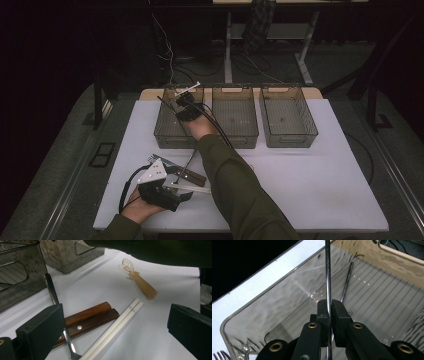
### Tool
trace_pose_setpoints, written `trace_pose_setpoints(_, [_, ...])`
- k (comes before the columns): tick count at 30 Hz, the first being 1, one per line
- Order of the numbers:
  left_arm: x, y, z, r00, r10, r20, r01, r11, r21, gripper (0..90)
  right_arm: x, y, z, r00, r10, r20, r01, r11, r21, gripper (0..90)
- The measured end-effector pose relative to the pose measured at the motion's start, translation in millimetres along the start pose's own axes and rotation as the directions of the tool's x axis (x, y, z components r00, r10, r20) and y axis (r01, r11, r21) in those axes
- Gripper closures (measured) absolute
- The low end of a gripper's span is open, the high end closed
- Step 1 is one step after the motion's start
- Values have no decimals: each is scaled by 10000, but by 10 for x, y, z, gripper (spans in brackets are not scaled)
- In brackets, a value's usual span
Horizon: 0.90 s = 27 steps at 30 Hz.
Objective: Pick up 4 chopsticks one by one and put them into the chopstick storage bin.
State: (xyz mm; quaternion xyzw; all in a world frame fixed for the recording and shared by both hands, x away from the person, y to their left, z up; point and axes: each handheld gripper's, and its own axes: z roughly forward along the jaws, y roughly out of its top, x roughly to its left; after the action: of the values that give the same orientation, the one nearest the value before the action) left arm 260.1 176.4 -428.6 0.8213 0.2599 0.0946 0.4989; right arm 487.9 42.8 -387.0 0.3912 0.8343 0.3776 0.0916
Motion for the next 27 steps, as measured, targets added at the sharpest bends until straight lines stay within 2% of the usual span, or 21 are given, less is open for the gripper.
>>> trace_pose_setpoints(2, [-1, 0, 2, 10000, 2, 5, -2, 10000, 7, 0, -4, 0, -3, 9999, 37, 104, -37, 10000, 1, 847])
trace_pose_setpoints(8, [-3, 1, -2, 10000, 5, 22, -5, 10000, -15, 0, -36, 32, -2, 9971, 686, 323, -682, 9976, -133, 846])
trace_pose_setpoints(11, [0, 0, -3, 10000, -16, 25, 16, 10000, -38, 0, -43, 37, 4, 9963, 721, 458, -717, 9974, -93, 838])
trace_pose_setpoints(13, [-3, 0, -5, 10000, 17, 39, -17, 10000, -35, 0, -43, 39, 2, 9958, 745, 535, -732, 9970, -268, 738])
trace_pose_setpoints(17, [-1, 0, -6, 10000, -10, 25, 10, 10000, -51, 0, -40, 53, -26, 9965, 672, 502, -651, 9970, -427, 699])
trace_pose_setpoints(21, [-1, -2, -7, 10000, 0, 21, 0, 10000, -35, 0, -49, 63, -76, 9979, 610, 213, -600, 9971, -461, 583])
trace_pose_setpoints(24, [2, -2, -10, 10000, -19, 3, 19, 10000, -59, 0, -36, 61, -136, 9998, 183, 50, -181, 9990, -408, 523])
trace_pose_setpoints(27, [4, -3, -12, 10000, -3, -23, 3, 10000, -34, 0, -37, 59, -237, 9998, -13, -192, 6, 9992, -391, 492])
